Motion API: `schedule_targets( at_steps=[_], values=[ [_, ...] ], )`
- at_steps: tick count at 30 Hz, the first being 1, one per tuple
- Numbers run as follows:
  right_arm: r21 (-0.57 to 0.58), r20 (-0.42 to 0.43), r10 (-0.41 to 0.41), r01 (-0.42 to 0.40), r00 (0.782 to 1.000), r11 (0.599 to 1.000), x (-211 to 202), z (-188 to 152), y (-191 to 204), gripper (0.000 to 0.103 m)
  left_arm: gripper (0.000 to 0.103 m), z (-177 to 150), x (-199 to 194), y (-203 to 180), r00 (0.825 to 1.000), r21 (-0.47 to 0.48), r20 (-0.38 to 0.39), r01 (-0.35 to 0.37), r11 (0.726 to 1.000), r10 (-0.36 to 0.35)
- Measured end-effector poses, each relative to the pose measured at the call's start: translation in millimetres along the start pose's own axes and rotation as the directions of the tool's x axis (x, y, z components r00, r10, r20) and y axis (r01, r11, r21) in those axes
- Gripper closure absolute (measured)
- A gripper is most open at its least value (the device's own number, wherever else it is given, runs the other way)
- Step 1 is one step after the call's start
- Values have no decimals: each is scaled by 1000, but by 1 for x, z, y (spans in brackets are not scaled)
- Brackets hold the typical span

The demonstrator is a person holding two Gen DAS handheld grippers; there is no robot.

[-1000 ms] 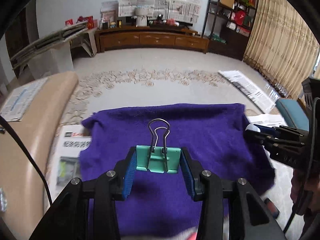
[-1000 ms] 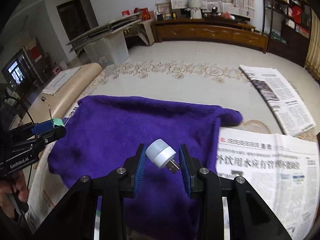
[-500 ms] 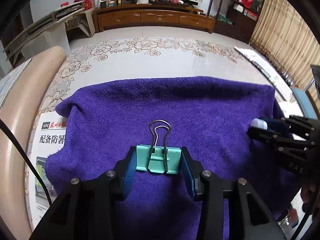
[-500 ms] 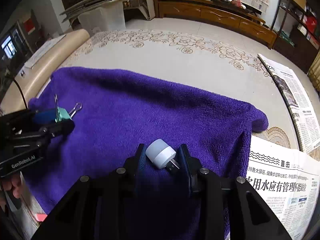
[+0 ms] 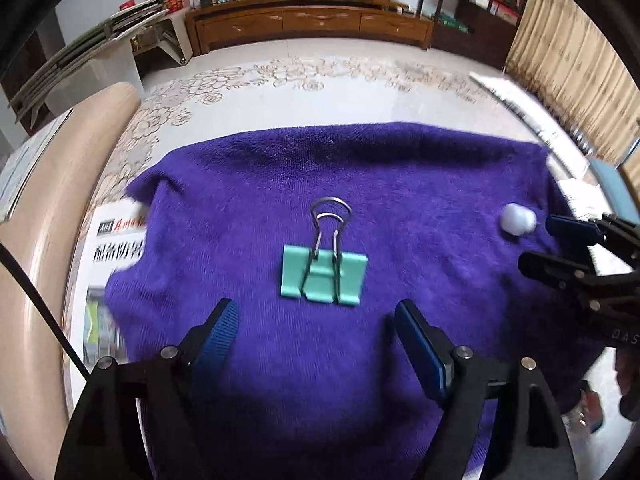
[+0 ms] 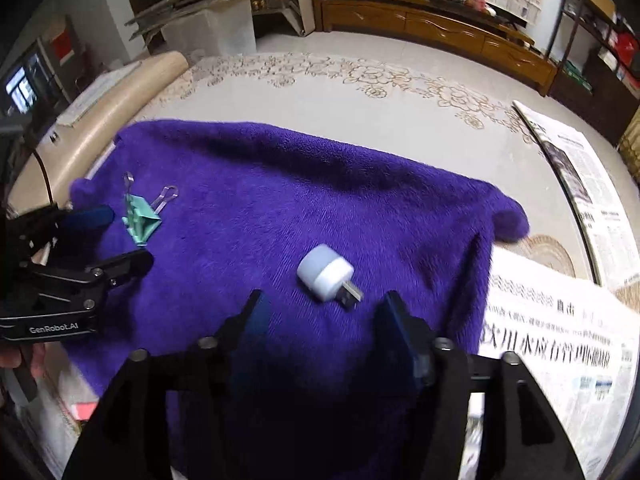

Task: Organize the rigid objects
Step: 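Open both grippers and pull them back from the towel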

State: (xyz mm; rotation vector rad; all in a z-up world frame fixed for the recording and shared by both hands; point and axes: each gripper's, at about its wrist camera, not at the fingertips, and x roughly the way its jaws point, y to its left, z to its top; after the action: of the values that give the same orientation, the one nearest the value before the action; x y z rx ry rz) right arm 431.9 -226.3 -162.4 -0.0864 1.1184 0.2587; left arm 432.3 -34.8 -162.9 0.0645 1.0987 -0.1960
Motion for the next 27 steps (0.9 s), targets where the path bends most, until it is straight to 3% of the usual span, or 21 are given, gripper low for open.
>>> schedule_targets(
  at_steps=[3,8,10,13,18,23,27],
  values=[
    [28,37,4,-5,999,1000,-24,-14,1,13,6,-13,-23,5,999,-39,50,15,999,-13],
    [62,31,19,-21,999,998,-55,-43,8,1,0,-43,-65,11,988,-105,136,90,990,-75],
    [62,34,16,-18,999,998,-69,-59,11,0,0,-59,-81,11,981,-117,157,129,985,-110],
    [70,48,7,-10,999,997,-89,-89,13,0,0,-84,-95,6,979,-101,166,133,986,-115],
    [116,68,13,-21,998,993,-116,-138,7,0,0,-117,-91,-11,985,-21,87,150,988,-148],
    [148,104,4,-19,995,989,-129,-170,-1,0,0,-145,-85,-26,993,94,54,99,991,-105],
    [191,137,13,-39,990,981,-130,-185,-7,0,0,-162,-82,-29,994,160,83,55,986,-69]
  ],
)
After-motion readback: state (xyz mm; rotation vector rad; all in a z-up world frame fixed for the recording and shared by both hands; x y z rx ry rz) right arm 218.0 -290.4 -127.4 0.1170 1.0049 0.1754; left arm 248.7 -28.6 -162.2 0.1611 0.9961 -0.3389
